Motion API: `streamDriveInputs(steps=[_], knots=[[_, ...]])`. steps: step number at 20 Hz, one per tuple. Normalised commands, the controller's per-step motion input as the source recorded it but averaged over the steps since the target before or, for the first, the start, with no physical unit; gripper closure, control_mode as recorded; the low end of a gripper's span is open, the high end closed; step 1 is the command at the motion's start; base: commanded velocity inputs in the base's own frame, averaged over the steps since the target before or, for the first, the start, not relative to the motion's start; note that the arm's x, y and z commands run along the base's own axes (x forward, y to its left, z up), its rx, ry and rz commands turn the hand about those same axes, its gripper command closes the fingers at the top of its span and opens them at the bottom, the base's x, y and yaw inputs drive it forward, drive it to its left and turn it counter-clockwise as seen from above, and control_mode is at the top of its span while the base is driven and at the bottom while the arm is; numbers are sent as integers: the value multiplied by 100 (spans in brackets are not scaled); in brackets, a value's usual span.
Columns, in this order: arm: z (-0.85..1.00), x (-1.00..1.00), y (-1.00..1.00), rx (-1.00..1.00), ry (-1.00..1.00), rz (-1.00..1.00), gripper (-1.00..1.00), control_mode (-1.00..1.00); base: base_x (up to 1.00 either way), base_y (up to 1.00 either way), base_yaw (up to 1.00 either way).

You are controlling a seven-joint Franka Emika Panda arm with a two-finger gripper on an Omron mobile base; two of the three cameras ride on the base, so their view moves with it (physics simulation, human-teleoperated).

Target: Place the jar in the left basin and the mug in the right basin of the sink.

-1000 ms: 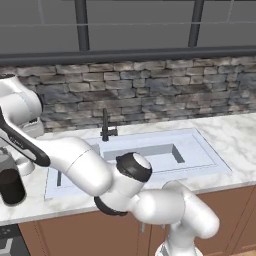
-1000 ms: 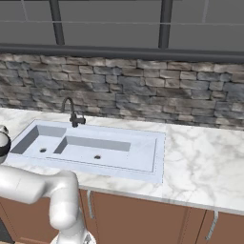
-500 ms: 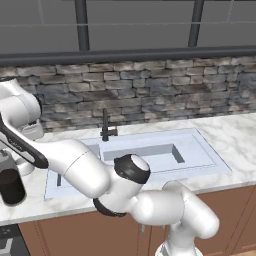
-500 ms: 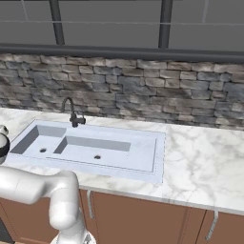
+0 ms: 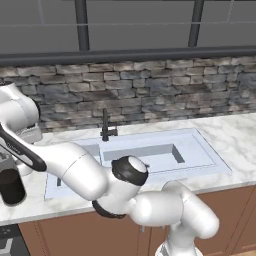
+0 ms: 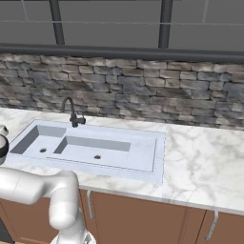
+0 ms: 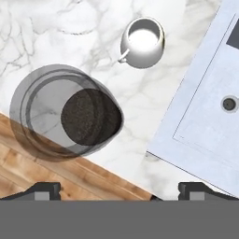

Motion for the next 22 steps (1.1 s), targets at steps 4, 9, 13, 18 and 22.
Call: streamDriveInputs(steps=[4,9,13,18,22], knots=[[0,8,8,0,0,0,-100,-100,0,0,0],[0,9,6,0,0,0,-100,-100,0,0,0],[-3,9,7,0,0,0,-100,-100,0,0,0],[-2,3,14,0,0,0,-100,-100,0,0,0],[0,2,16,0,0,0,-100,-100,0,0,0]])
